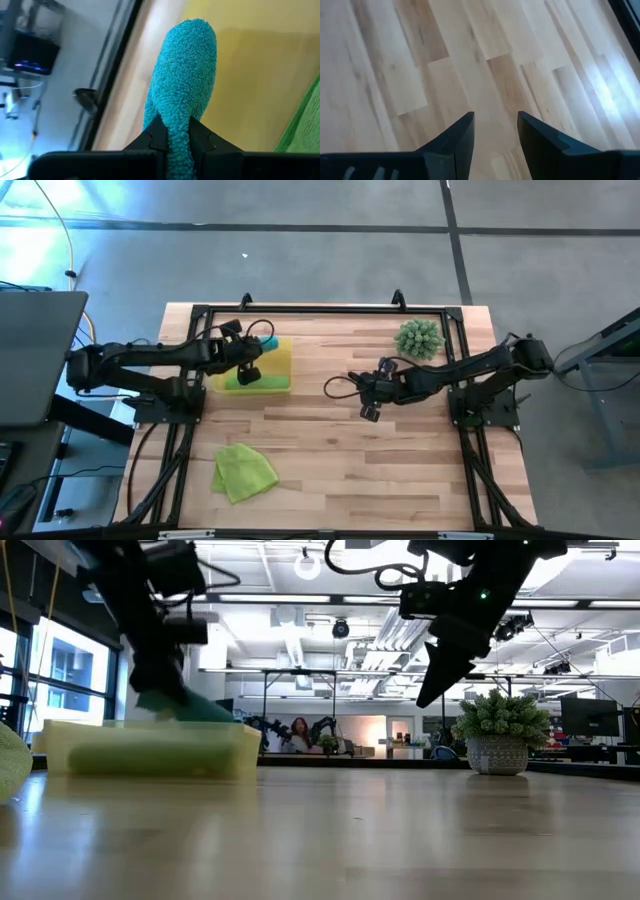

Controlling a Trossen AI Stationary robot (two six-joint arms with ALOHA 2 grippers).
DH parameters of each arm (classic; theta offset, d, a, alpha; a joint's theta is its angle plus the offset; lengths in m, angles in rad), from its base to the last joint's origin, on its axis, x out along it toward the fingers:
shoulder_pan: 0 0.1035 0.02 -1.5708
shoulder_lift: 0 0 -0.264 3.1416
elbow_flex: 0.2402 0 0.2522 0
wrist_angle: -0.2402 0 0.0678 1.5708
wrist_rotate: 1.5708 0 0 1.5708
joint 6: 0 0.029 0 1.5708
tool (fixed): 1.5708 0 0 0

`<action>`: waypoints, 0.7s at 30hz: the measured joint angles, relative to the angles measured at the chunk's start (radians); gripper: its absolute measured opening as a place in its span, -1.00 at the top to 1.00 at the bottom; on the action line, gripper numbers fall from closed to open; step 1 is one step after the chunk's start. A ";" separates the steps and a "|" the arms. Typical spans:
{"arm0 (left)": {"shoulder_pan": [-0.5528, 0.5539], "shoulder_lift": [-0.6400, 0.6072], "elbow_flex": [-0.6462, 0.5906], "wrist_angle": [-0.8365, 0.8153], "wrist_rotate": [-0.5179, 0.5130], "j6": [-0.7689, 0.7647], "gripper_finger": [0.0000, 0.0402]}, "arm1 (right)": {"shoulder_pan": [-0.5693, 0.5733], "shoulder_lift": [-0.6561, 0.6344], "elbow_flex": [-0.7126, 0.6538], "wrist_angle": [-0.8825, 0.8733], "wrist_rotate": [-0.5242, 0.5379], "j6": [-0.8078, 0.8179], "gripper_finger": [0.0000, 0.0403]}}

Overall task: Roll microfiber towels into tight, uniform cylinder then place into a basket
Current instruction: Put the blue microfiber towel into the yellow bin

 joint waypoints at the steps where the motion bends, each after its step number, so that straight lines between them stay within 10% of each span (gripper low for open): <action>1: 0.015 0.000 -0.020 0.026 0.027 0.015 0.91 | -0.007 0.000 0.000 0.000 0.000 0.000 0.30; 21: 0.063 0.073 -0.186 0.332 0.276 0.008 0.91 | -0.038 0.000 0.001 0.023 -0.001 -0.056 0.30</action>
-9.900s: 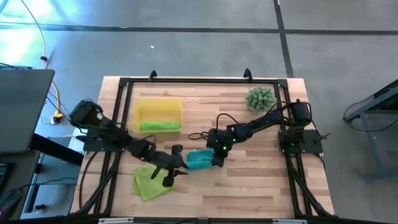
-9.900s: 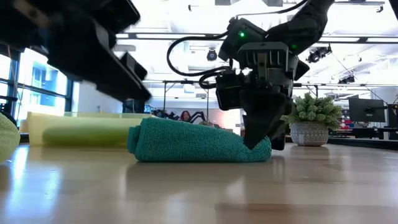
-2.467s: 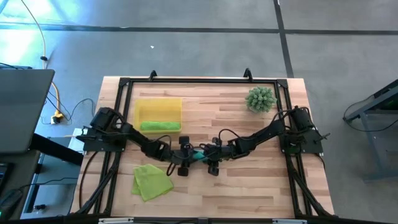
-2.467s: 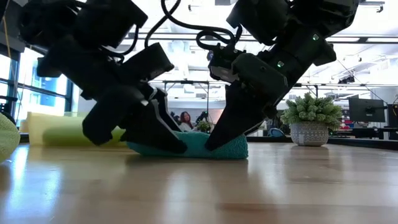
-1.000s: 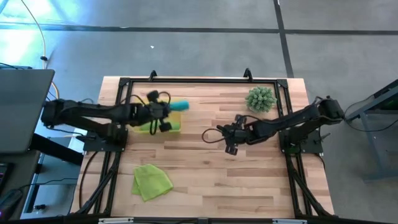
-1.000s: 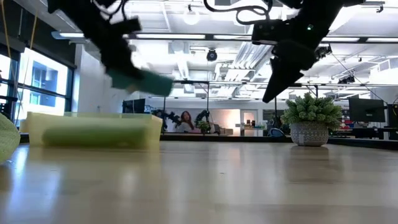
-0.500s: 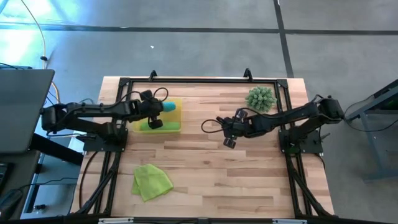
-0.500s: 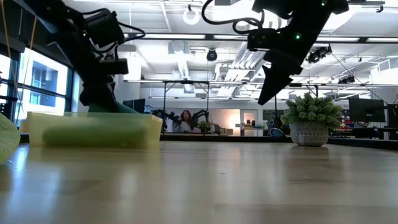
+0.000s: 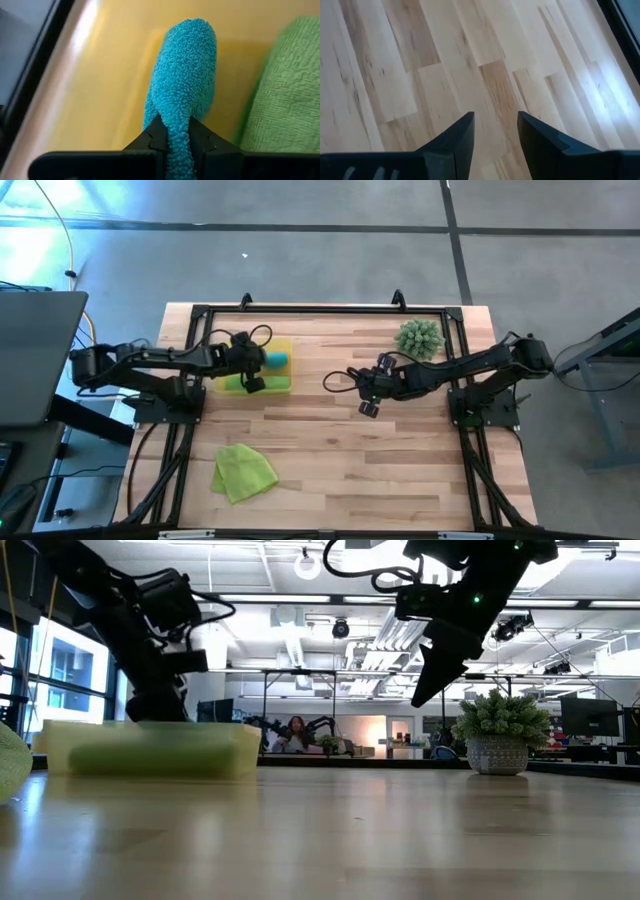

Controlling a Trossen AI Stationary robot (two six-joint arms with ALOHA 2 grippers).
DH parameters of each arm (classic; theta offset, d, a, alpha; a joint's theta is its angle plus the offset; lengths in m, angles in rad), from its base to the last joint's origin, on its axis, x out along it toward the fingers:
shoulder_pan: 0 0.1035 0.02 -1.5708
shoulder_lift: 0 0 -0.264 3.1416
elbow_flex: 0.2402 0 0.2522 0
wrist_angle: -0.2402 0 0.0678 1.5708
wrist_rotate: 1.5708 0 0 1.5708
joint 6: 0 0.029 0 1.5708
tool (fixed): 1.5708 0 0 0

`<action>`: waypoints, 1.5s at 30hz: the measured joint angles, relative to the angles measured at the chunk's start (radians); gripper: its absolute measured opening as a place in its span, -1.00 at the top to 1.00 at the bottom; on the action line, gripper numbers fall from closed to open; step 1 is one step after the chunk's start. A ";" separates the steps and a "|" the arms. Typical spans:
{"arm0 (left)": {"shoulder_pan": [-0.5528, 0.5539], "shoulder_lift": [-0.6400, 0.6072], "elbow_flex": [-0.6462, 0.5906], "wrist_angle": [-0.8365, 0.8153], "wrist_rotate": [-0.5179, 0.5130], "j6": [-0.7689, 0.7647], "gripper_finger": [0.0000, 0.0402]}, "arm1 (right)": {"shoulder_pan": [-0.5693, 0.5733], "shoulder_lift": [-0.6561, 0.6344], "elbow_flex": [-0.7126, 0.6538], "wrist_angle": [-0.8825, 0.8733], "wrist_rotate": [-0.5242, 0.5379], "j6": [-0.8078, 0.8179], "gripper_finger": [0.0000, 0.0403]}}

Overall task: Roll microfiber towels into tight, uniform cylinder then place into a basket
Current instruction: Put the blue microfiber towel into the yellow bin, then fold the light green microfiber towel

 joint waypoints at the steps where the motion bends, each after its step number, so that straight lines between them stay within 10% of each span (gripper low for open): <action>1: 0.000 0.015 0.002 0.007 0.009 -0.003 0.91 | 0.000 0.000 0.000 0.000 0.000 -0.006 0.30; 21: 0.000 0.076 -0.001 0.071 0.156 -0.140 0.47 | 0.000 0.000 0.000 0.023 -0.020 -0.017 0.30; 38: -0.031 0.075 0.256 -0.295 0.112 -0.239 0.27 | 0.000 0.000 0.000 0.015 -0.073 -0.047 0.30; 45: -0.163 0.075 0.379 -0.267 0.314 -0.350 0.27 | 0.018 -0.047 0.000 -0.040 -0.074 -0.023 0.30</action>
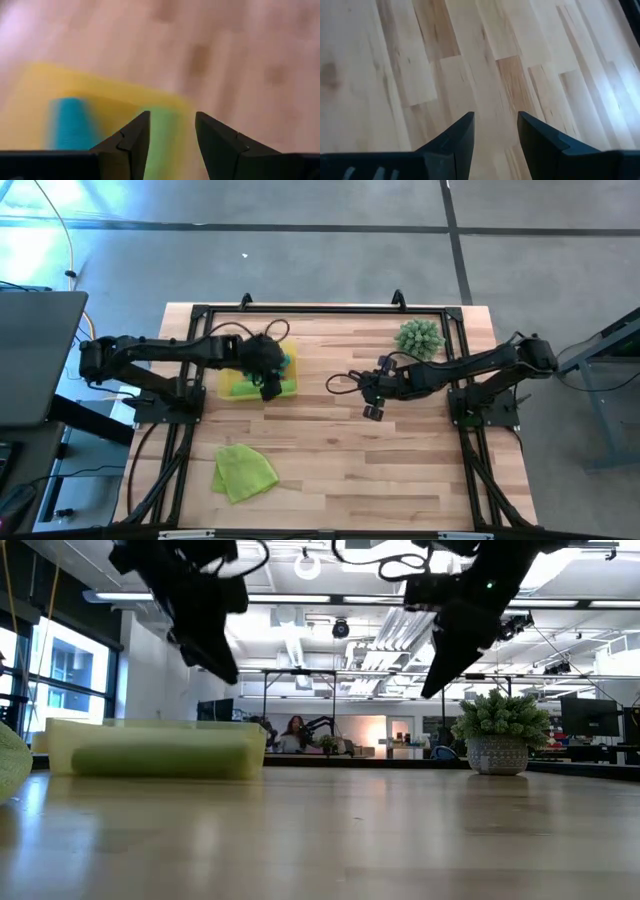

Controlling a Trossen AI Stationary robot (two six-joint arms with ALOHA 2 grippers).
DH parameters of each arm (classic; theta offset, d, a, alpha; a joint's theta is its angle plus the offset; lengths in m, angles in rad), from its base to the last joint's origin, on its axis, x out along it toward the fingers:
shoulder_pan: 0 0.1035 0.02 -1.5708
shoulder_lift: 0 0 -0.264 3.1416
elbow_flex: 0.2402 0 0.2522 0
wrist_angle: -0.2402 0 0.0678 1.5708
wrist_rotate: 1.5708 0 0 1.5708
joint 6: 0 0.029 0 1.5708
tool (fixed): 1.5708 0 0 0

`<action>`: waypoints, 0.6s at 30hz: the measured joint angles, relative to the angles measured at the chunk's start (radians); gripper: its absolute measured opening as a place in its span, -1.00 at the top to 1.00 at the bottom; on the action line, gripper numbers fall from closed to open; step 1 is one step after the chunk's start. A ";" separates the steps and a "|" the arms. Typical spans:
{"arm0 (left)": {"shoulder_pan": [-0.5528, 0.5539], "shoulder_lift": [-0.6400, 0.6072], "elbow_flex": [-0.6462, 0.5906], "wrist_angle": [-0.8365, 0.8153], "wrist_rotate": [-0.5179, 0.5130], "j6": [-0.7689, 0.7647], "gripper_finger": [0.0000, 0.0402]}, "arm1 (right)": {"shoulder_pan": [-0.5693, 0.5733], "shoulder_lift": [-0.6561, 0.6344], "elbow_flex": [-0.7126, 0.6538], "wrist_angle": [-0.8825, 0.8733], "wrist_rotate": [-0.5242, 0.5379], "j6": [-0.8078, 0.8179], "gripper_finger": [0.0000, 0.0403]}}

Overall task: Roll microfiber towels into tight, uniform cylinder then place into a basket
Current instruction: Fold the light green microfiber towel

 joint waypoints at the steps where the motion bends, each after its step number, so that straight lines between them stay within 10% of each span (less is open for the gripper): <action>1: -0.033 0.000 0.001 0.006 0.033 -0.033 0.27 | 0.004 -0.013 0.000 -0.008 0.000 0.012 0.30; 11: -0.472 0.000 0.000 -0.077 0.193 -0.237 0.27 | 0.050 -0.077 0.000 -0.020 0.000 0.081 0.30; 18: -0.764 0.000 0.000 -0.092 0.078 -0.294 0.27 | 0.082 -0.053 0.000 0.032 0.000 0.081 0.30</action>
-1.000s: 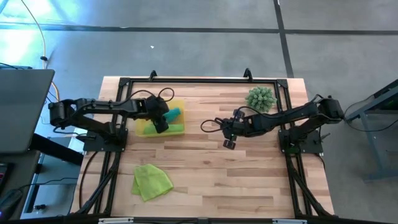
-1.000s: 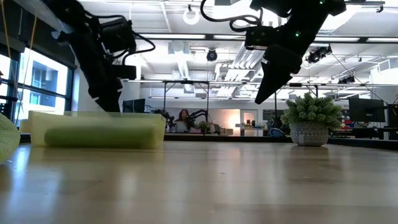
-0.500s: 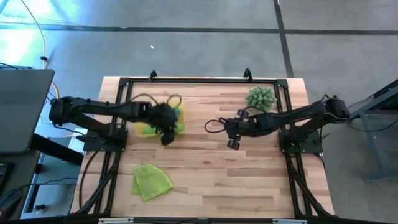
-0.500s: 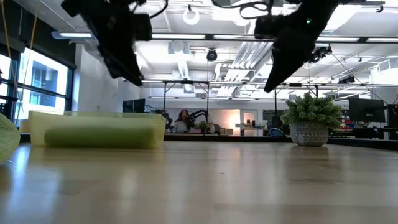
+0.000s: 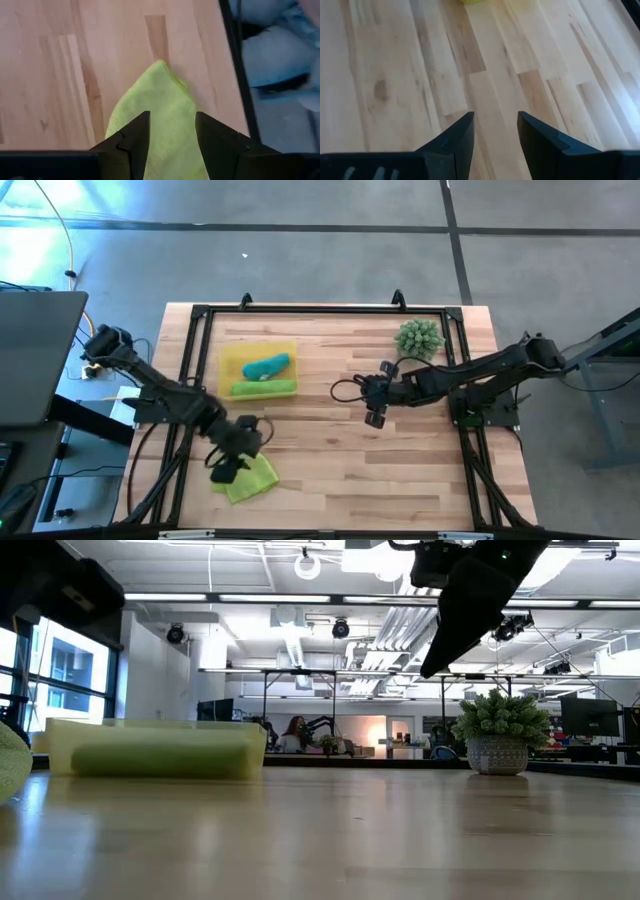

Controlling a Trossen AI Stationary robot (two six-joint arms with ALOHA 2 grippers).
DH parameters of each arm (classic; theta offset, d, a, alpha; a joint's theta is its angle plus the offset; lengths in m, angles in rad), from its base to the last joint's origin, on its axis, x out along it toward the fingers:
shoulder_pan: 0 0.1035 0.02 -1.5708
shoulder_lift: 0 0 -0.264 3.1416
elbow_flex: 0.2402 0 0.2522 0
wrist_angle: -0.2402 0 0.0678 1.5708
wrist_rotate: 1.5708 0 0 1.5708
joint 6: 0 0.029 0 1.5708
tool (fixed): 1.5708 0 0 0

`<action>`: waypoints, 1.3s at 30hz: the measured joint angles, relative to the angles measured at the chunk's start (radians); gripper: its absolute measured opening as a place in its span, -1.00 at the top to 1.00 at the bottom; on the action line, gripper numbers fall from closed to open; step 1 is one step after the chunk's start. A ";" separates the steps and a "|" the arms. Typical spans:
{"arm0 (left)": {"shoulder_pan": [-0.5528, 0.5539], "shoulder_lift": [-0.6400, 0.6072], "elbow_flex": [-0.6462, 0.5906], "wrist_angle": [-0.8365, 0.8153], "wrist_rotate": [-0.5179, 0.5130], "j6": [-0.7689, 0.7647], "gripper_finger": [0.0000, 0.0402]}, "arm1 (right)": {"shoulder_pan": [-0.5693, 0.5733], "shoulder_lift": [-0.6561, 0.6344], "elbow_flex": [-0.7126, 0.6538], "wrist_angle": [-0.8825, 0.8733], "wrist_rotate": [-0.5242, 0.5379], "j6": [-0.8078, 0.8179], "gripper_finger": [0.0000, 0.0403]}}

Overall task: Roll microfiber towels into tight, uniform cylinder then place into a basket
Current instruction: Fold the light green microfiber towel

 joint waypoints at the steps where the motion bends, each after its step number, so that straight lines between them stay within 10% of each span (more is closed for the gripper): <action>1: -0.032 0.000 0.000 -0.003 -0.042 -0.023 0.27 | 0.004 0.004 0.000 0.008 0.000 0.000 0.30; 9: -0.183 0.022 -0.008 -0.048 -0.168 -0.246 0.27 | 0.041 0.008 0.000 0.020 0.000 0.034 0.30; 23: -0.238 0.309 -0.060 -0.027 -0.256 -0.178 0.27 | 0.095 0.009 0.000 0.038 0.004 0.062 0.30; 39: 0.086 0.521 -0.044 0.706 -0.440 0.441 0.27 | 0.094 0.009 0.000 0.130 0.006 0.070 0.30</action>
